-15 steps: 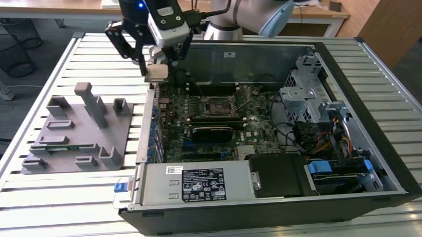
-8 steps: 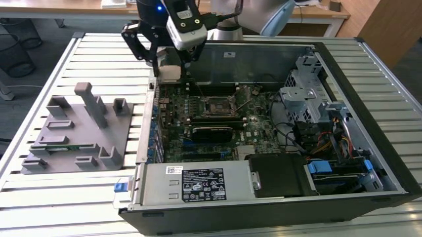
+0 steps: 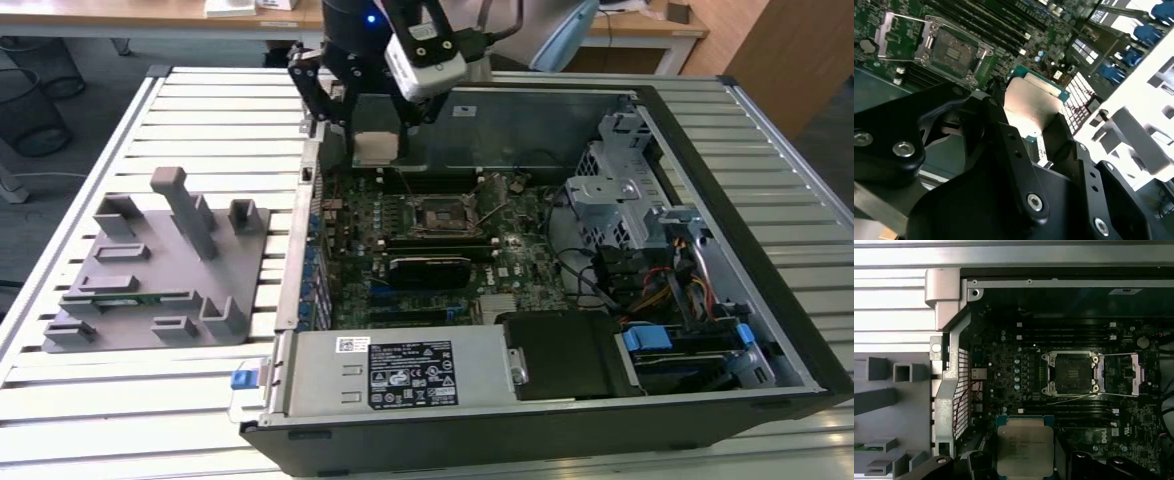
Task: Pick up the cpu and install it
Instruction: 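Pick up the cpu and move it towards the insertion slot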
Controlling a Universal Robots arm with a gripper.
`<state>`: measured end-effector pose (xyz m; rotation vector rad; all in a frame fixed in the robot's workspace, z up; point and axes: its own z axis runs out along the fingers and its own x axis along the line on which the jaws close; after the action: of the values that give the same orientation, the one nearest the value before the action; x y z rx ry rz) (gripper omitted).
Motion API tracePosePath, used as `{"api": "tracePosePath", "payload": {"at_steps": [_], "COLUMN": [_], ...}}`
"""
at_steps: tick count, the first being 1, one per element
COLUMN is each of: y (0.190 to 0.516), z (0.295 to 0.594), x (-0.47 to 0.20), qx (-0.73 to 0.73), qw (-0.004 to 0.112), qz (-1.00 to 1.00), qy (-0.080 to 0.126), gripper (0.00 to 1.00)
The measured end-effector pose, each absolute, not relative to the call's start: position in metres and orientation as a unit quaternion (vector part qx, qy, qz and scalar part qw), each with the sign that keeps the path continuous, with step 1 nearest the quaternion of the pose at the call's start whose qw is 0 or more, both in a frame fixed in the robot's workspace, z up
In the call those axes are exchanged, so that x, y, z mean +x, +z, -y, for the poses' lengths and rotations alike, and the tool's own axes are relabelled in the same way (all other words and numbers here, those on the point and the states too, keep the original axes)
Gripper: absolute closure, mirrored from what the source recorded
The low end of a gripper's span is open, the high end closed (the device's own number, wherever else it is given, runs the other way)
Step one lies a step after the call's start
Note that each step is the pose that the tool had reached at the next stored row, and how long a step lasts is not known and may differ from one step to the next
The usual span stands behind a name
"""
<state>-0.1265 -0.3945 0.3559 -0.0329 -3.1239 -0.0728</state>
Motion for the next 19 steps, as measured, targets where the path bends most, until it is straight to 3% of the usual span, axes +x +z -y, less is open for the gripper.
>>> {"api": "tracePosePath", "payload": {"at_steps": [19], "y": [0.354], "z": [0.386], "x": [-0.11], "qx": [-0.011], "qw": [0.008], "qz": [1.0], "qy": [-0.025], "gripper": [0.46]}}
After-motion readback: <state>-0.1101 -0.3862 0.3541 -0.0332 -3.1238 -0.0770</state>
